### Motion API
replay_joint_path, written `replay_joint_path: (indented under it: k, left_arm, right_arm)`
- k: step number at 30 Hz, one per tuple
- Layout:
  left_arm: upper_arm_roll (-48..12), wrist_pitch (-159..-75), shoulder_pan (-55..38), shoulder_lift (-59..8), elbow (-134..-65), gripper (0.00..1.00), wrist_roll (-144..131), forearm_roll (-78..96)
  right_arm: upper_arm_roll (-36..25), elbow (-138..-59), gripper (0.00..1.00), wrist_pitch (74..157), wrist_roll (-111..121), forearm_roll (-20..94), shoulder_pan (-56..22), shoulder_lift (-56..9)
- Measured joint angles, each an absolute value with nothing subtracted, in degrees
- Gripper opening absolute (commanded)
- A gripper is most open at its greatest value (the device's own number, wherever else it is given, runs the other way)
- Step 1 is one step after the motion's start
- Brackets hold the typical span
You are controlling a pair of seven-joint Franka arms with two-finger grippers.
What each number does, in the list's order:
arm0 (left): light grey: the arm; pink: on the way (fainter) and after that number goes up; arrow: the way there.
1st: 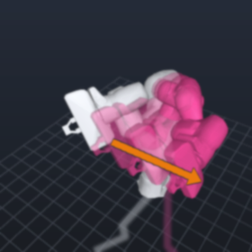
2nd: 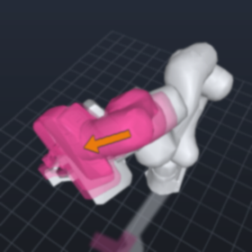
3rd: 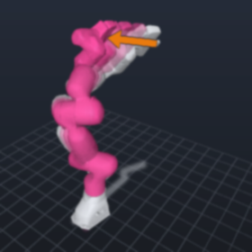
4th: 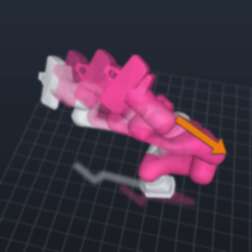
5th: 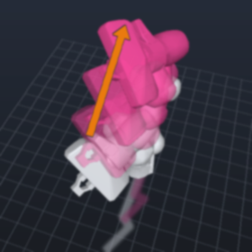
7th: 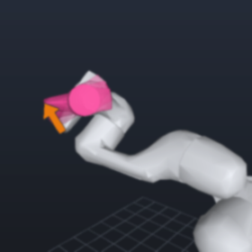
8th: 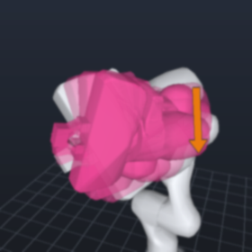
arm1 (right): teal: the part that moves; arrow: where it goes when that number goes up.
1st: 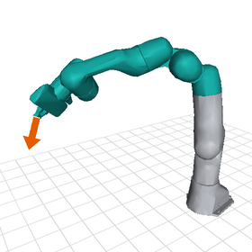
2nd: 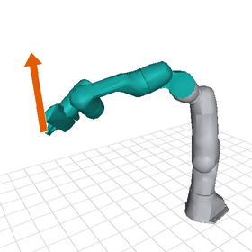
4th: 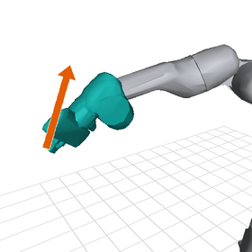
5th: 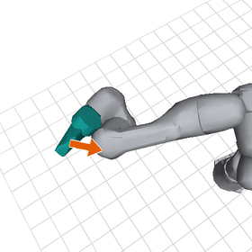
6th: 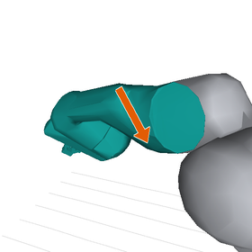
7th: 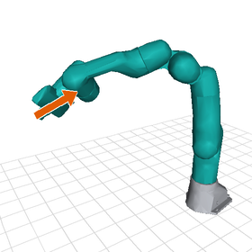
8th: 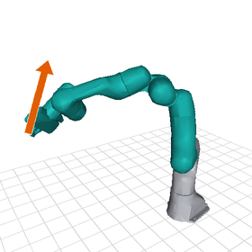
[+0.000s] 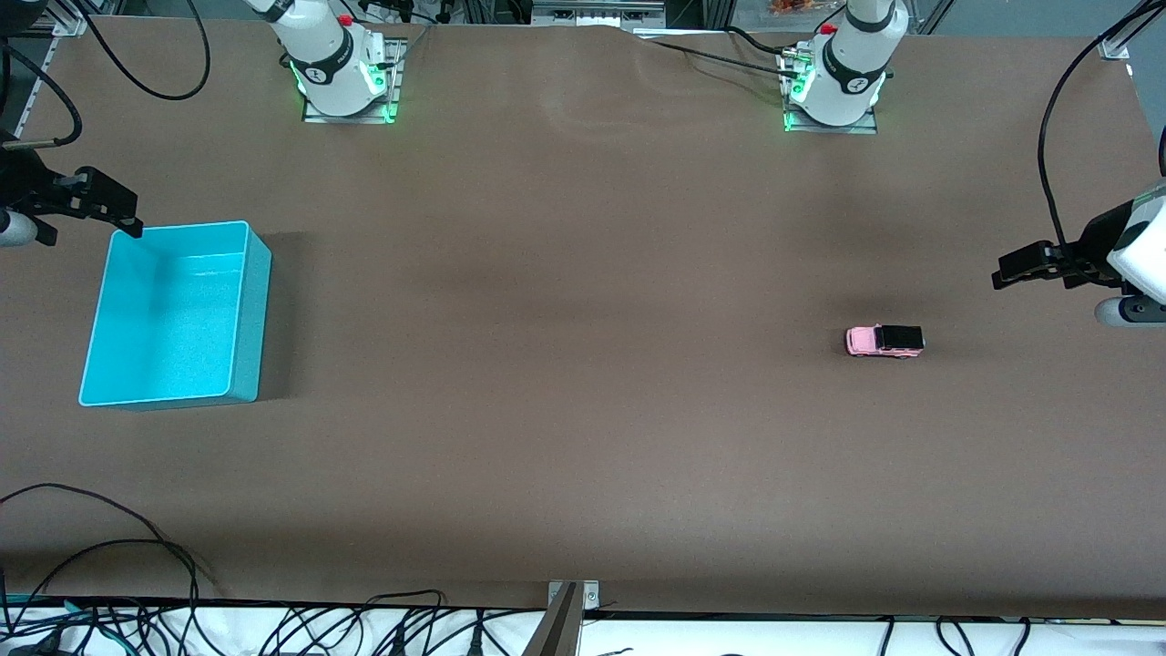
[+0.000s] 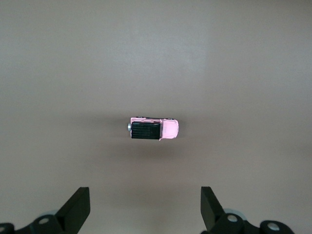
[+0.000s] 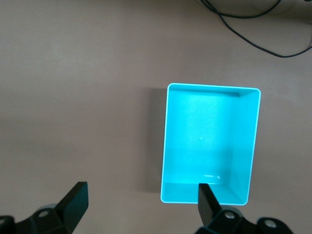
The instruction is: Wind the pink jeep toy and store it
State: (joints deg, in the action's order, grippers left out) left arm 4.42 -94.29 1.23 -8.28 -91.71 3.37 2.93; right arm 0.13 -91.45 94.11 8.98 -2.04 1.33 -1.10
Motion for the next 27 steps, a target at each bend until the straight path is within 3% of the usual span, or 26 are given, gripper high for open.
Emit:
replay_joint_path:
  k: [18,27]
  left_arm:
    - [4.6,-94.3,1.3,-8.7,-91.7,1.0,2.1,2.9]
    - [4.6,-94.3,1.3,-10.4,-91.8,1.0,-13.6,2.9]
  right_arm:
    - [0.1,-91.5,1.0,94.0,9.0,-2.0,1.3,-1.1]
    - [0.1,-91.4,1.0,94.0,9.0,-2.0,1.3,-1.1]
